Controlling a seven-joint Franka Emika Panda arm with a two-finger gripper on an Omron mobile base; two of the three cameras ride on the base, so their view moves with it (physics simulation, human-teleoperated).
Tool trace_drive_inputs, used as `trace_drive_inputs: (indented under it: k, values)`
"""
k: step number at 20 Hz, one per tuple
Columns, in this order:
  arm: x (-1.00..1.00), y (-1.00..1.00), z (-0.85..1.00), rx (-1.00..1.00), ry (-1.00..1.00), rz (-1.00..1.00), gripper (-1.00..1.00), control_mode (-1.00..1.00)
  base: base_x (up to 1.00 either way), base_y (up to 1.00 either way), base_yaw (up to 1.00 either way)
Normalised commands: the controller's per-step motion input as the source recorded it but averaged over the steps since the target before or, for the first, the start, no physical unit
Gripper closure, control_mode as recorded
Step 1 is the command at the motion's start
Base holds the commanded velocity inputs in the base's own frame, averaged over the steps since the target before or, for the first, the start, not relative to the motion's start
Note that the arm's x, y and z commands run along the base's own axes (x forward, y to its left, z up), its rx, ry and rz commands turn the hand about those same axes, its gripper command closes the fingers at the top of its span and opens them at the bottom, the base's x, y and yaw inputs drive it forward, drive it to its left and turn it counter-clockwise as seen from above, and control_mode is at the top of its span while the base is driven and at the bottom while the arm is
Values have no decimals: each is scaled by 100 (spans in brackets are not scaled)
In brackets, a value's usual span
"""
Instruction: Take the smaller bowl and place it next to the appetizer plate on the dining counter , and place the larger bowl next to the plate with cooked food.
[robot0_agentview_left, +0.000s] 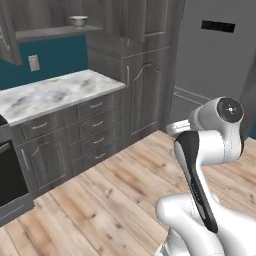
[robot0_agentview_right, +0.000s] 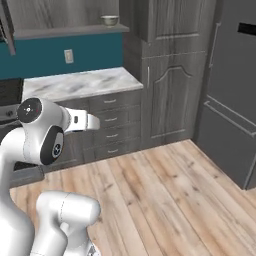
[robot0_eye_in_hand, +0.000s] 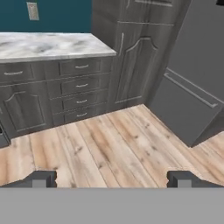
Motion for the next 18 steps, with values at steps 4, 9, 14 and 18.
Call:
trace_drive_inputs:
  k: [4,9,14,18]
  values:
    - [0,0,0,0,0,0,-100,100,100,-12,18]
    - [0,0,0,0,0,0,-100,100,100,-9,17]
    - [0,0,0,0,0,0,-100,100,100,-8,17]
    - [0,0,0,0,0,0,-100,100,100,-6,15]
